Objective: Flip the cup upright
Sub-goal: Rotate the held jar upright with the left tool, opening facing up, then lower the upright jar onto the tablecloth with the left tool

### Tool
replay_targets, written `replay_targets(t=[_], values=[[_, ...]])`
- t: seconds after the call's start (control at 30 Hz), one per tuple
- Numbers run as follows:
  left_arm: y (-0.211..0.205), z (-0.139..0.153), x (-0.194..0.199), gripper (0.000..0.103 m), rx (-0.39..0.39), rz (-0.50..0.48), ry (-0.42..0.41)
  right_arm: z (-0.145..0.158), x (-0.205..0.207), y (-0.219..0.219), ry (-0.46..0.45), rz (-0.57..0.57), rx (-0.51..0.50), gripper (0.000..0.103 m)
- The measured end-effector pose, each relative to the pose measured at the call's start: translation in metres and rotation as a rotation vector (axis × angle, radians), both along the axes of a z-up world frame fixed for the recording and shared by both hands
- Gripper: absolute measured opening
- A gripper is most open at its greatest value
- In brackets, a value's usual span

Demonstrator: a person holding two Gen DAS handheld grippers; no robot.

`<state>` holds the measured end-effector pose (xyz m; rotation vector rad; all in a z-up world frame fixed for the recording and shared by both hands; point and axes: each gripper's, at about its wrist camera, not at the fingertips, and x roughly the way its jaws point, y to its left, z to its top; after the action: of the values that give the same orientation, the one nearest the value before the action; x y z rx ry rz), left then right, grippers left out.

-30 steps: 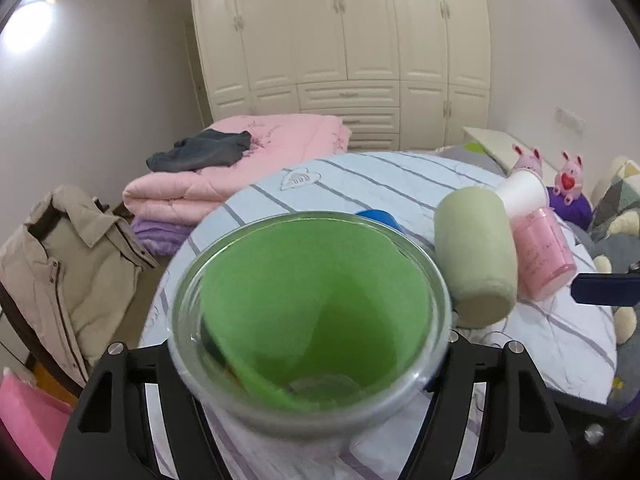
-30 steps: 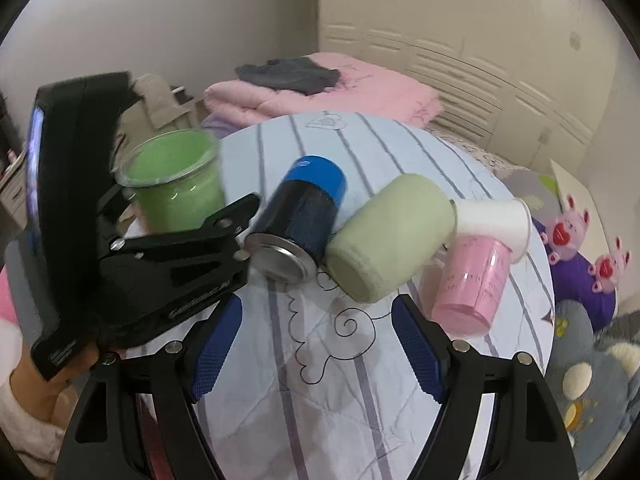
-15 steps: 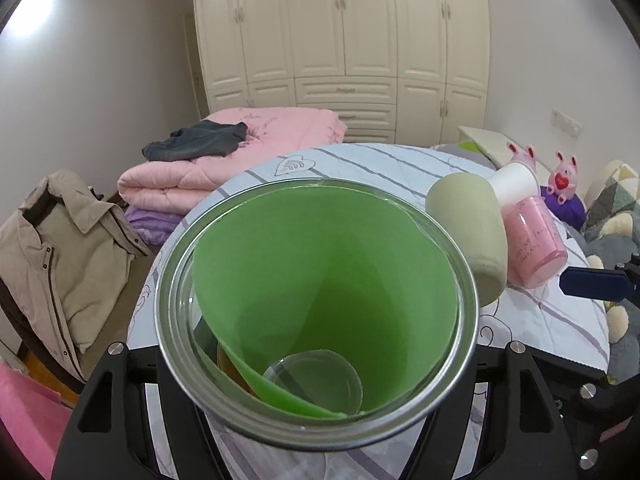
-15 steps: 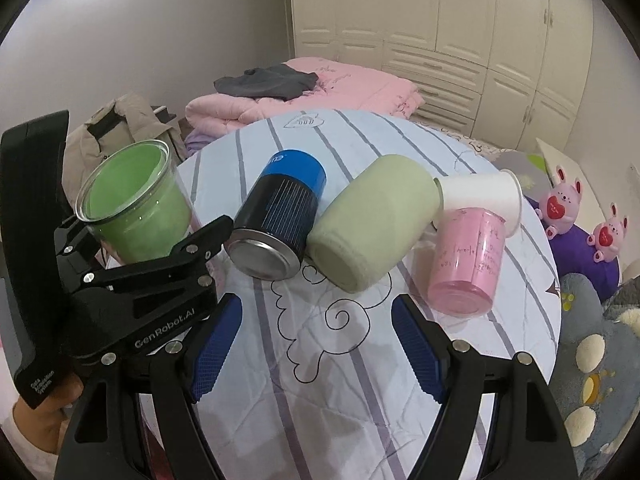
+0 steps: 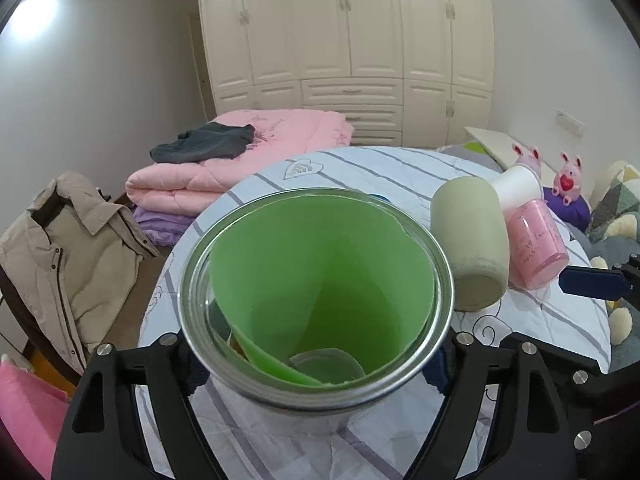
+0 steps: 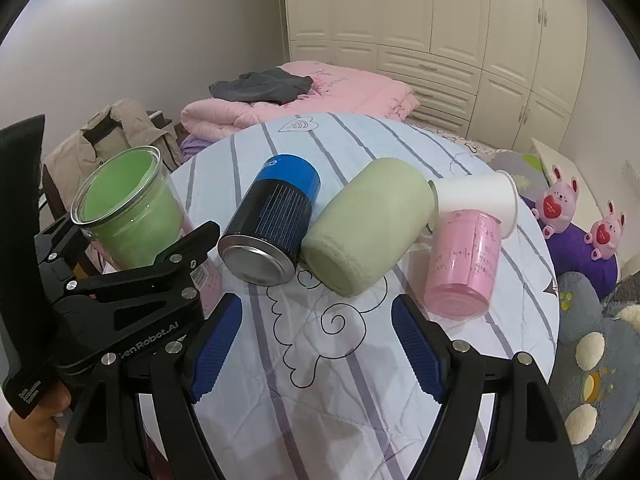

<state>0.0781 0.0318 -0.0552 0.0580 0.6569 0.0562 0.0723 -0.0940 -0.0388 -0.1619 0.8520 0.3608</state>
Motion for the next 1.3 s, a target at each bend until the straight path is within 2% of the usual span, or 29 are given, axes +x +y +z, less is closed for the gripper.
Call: replay_targets(t=[0.07,0.2,0.43,0.67,1.07,1.3], values=[[0.000,0.000,0.000,0.085,0.004,0.007,0.005,0.000,0.000,-0.001,0.003,-0.004,0.005,0.079],[0.000,0.000,-0.001,0.095,0.027,0.029,0.009,-0.001,0.000,-0.001,0.002,-0.009,0.002,0.079],[0.001,0.001,-0.006,0.101,0.053,0.034,0.019,-0.001,-0.002,-0.001,-0.010,-0.017,-0.012,0.079],[0.006,0.003,-0.012,0.102,0.027,0.022,0.014,0.001,-0.006,-0.001,-0.023,-0.020,-0.008,0.079],[0.030,0.012,-0.027,0.102,-0.095,0.008,0.007,0.010,-0.019,-0.002,-0.072,-0.013,0.016,0.079],[0.032,0.012,-0.034,0.102,-0.110,-0.003,-0.001,0.012,-0.023,0.001,-0.086,-0.017,0.017,0.079]])
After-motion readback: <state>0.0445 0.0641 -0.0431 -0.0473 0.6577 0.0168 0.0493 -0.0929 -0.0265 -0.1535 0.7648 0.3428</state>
